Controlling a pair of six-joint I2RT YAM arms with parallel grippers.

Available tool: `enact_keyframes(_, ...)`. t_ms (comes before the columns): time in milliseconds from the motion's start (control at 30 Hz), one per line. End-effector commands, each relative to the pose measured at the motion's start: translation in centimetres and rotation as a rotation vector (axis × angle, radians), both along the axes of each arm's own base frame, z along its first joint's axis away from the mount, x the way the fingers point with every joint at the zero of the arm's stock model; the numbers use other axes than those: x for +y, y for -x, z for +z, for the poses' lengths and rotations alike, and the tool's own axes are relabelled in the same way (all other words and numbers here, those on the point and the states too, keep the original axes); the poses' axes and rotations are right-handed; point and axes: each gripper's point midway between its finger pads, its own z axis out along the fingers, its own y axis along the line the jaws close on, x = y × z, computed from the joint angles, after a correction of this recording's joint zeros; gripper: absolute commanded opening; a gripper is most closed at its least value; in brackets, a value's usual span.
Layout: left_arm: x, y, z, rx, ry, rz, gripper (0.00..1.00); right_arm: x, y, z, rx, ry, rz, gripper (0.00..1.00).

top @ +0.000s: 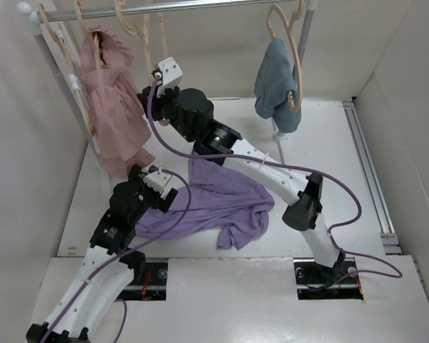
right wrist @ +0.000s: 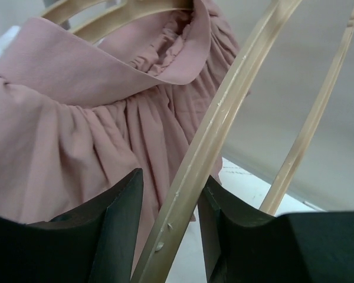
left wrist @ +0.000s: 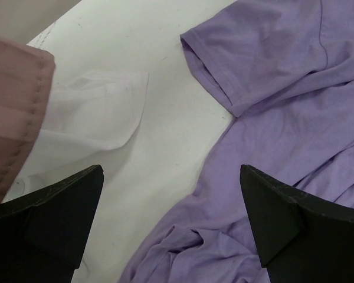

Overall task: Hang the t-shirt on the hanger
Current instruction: Grab a hanger with the right arm, then place tshirt on hanger

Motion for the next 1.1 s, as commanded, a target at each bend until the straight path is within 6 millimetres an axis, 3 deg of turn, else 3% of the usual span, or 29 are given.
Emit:
enact_keyframes(0, -0.1, -0.3, 1.1, -0.055, 0.022, 0.004, 1.0, -2.6, 4.1, 8.7, -0.172, -0.118, 0.114, 0.0)
enact_keyframes(33, -0.1, -0.3, 1.1, -0.055, 0.022, 0.004, 1.0, -3.6, 5.1, 10.2, -0.198, -0.125, 0.133, 0.0)
enact_keyframes(100, -0.2, -0.2, 1.8, -0.081, 0.035, -0.005, 1.0, -4.3, 5.1, 9.8, -0.211, -0.106, 0.169, 0.0)
enact_keyframes(167, -0.2, -0.2, 2.2, -0.098, 0.041, -0.005, 1.0, -5.6, 5.8, 11.0, -0.234, -0.113, 0.191, 0.0)
enact_keyframes(467, -1.3, 0.0, 3.6, -0.168, 0.03, -0.092, 1.0, -7.1, 6.5, 9.0, -0.199, -0.08, 0.33, 0.0)
enact_keyframes(533, -1.7, 0.1, 4.7, -0.183, 0.039, -0.111, 1.0, -7.5, 7.1, 7.9, -0.19, -0.055, 0.384, 0.0)
enact_keyframes(567, -1.9, 0.2, 4.9, -0.182, 0.042, -0.121, 1.0, -7.8, 6.4, 5.4, -0.152, -0.014, 0.387, 0.0)
enact_keyframes(600, -2.1, 0.3, 5.4, -0.194, 0.041, -0.139, 0.99, -9.3, 7.4, 6.1, -0.165, -0.017, 0.396, 0.0)
enact_keyframes(667, -3.1, 1.2, 5.5, -0.193, 0.031, -0.224, 0.97, -11.0, 7.8, 4.6, -0.151, 0.015, 0.422, 0.0)
enact_keyframes(700, -3.6, 1.5, 5.5, -0.201, 0.022, -0.262, 0.97, -11.5, 7.7, 1.5, -0.102, 0.056, 0.431, 0.0)
enact_keyframes(733, -3.9, 2.0, 5.5, -0.206, 0.014, -0.297, 0.96, -13.3, 8.9, 2.6, -0.114, 0.039, 0.437, 0.0)
enact_keyframes(767, -4.7, 2.7, 6.0, -0.239, 0.005, -0.364, 0.95, -14.0, 9.8, 1.9, -0.113, 0.053, 0.474, 0.0)
enact_keyframes(800, -5.0, 2.8, 6.3, -0.25, 0.012, -0.385, 0.95, -15.0, 9.4, -0.5, -0.061, 0.079, 0.475, 0.0)
enact_keyframes(833, -5.2, 3.1, 6.9, -0.282, 0.014, -0.405, 0.95, -16.5, 10.6, 0.2, -0.071, 0.068, 0.488, 0.0)
enact_keyframes(900, -6.0, 3.4, 8.2, -0.333, 0.033, -0.453, 0.92, -18.2, 11.0, -1.6, -0.02, 0.105, 0.502, 0.0)
enact_keyframes(933, -6.3, 3.7, 9.2, -0.361, 0.04, -0.473, 0.92, -18.7, 11.1, -3.6, 0.026, 0.128, 0.503, 0.0)
enact_keyframes(967, -6.6, 4.0, 10.4, -0.381, 0.047, -0.494, 0.91, -19.8, 12.0, -3.4, 0.023, 0.128, 0.506, 0.0)
enact_keyframes(1000, -7.3, 4.0, 10.7, -0.385, 0.046, -0.539, 0.91, -20.3, 12.8, -4.3, 0.036, 0.139, 0.54, 0.0)
enact_keyframes(1033, -7.6, 3.9, 11.4, -0.392, 0.049, -0.556, 0.91, -21.3, 12.7, -6.3, 0.082, 0.158, 0.538, 0.0)
enact_keyframes(1067, -7.9, 3.8, 11.8, -0.394, 0.052, -0.57, 0.92, -22.0, 13.5, -6.4, 0.093, 0.156, 0.546, 0.0)
